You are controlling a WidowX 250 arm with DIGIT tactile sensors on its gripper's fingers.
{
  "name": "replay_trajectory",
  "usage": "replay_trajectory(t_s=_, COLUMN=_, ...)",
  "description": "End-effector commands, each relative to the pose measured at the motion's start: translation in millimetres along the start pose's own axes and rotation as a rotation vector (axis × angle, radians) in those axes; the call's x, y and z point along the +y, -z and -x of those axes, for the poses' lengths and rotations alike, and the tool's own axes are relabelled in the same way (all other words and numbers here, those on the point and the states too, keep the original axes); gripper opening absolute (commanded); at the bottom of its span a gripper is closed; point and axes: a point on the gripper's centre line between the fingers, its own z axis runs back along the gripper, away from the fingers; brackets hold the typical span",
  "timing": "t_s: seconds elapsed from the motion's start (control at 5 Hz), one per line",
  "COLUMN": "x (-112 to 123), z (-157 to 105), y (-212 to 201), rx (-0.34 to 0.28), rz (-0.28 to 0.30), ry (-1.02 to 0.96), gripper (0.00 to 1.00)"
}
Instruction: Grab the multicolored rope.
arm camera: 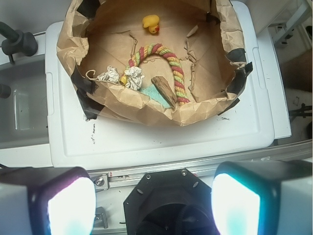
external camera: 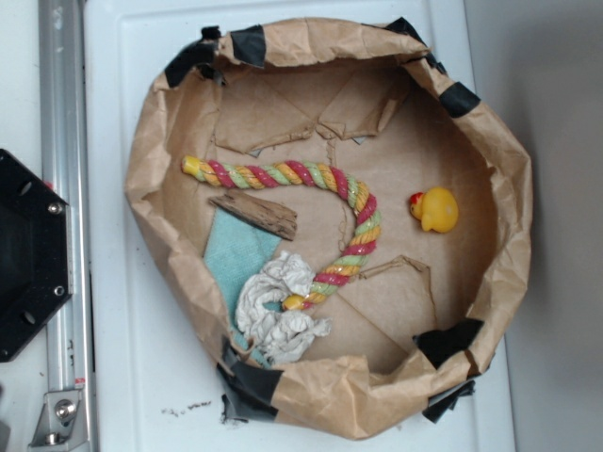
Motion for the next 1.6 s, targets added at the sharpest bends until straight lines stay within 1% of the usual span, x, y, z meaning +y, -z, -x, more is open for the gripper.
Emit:
replay_trajectory(t_s=0.0, x=0.0, z=0.0, y=0.0, rx=0.000, rz=0.000, ry=0.000, gripper=1.00)
replay_trajectory(t_s=0.2, x=34.5, z=-45.4, y=35.2, rx=-0.065, rz=-0.052, ry=-0.134, gripper=1.00)
replay_trajectory(t_s=0.4, x=48.1, z=-83.8, y=51.8, rx=-0.130, rz=-0.080, ry=-0.107, gripper=1.00)
replay_trajectory(t_s=0.6, x=46.2, z=-123.9, y=99.0, rx=-0.164, rz=-0.167, ry=0.118, gripper=1.00)
replay_trajectory(t_s=0.8, x=35.3, z=-141.9, y=142.9, rx=-0.138, rz=-0.190, ry=0.382, gripper=1.00)
replay_trajectory(t_s=1.0, x=34.1, z=-142.4, y=168.0, rx=-0.132, rz=-0.123, ry=0.532, gripper=1.00)
replay_trajectory(t_s=1.2, x=40.0, z=-137.6, y=192.4, rx=-0.093, rz=-0.076, ry=0.573, gripper=1.00)
replay_trajectory(t_s=1.4, x=37.9, z=-144.2, y=219.8, rx=-0.086, rz=-0.051, ry=0.615, gripper=1.00)
